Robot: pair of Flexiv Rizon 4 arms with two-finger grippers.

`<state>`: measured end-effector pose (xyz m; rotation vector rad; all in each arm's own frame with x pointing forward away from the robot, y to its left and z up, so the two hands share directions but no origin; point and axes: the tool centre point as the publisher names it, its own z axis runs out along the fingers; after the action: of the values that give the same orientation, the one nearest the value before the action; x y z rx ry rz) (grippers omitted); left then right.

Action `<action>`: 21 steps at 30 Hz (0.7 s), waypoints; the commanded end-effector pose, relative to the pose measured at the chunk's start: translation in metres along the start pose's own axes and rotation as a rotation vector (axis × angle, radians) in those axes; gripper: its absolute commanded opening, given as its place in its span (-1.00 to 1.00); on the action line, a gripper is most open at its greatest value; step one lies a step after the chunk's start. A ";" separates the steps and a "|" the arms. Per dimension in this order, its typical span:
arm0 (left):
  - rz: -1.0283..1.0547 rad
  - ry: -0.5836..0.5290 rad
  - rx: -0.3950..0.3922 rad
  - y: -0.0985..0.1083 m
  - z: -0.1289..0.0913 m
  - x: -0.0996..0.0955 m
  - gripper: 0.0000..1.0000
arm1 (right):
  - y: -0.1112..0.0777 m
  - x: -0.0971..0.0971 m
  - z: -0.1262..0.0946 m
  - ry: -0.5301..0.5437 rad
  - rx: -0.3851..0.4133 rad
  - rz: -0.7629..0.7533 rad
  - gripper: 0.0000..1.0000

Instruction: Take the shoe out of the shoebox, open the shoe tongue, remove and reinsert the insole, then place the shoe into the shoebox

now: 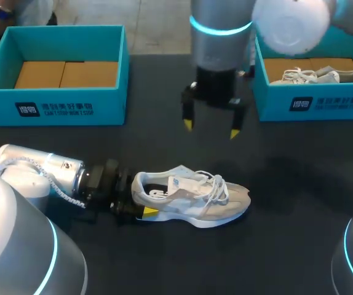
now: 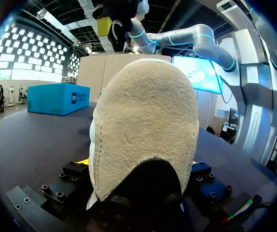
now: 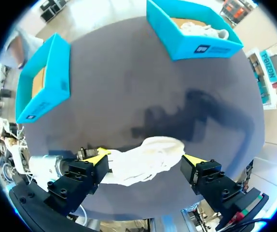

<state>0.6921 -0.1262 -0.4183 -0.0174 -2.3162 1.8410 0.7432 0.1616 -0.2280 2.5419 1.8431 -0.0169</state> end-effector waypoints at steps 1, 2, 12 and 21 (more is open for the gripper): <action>-0.001 -0.001 -0.001 0.003 0.000 -0.002 -1.00 | -0.018 0.025 0.014 -0.020 -0.011 0.020 1.00; -0.001 -0.001 -0.001 0.003 0.000 -0.002 -1.00 | -0.023 0.028 0.015 -0.017 -0.018 0.015 1.00; -0.001 -0.001 -0.001 0.003 0.000 -0.002 -1.00 | -0.043 0.038 0.020 -0.009 -0.005 -0.029 1.00; -0.001 -0.001 -0.001 0.003 0.000 -0.002 -1.00 | -0.047 0.045 0.027 -0.012 -0.020 -0.039 1.00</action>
<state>0.6921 -0.1262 -0.4183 -0.0173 -2.3164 1.8409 0.7198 0.2049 -0.2483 2.4367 1.9880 -0.0209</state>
